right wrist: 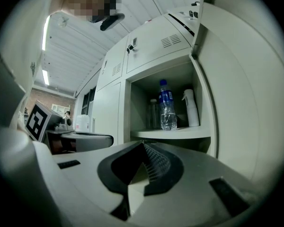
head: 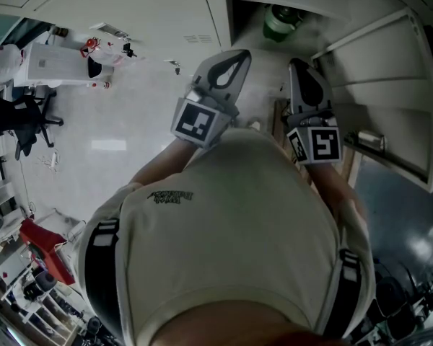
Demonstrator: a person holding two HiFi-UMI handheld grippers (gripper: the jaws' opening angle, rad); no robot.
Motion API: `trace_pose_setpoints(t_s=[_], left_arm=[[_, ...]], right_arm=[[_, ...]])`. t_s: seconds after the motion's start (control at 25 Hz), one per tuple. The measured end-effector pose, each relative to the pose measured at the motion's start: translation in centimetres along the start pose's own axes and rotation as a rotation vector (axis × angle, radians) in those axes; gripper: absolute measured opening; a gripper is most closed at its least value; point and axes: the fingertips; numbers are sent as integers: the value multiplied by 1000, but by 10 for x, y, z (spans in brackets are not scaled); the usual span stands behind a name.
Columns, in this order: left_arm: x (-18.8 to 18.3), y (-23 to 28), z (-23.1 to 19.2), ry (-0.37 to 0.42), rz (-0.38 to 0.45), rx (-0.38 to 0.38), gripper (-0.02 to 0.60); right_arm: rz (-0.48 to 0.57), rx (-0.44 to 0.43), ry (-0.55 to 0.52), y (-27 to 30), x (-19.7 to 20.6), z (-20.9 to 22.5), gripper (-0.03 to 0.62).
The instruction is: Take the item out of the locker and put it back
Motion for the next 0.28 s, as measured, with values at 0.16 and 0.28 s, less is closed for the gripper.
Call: trace_pose_setpoints(t_s=[0.16, 0.28], left_arm=[[1, 0, -1, -7, -3, -2, 11], [0, 0, -1, -7, -2, 2, 11]], right_arm=[[-3, 0, 5, 0, 1, -1, 0], [-7, -2, 6, 1, 1, -1, 0]])
Point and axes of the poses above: the fingertips, and each gripper's own axes: y forward along the fingers, z to its right, x out of its underside
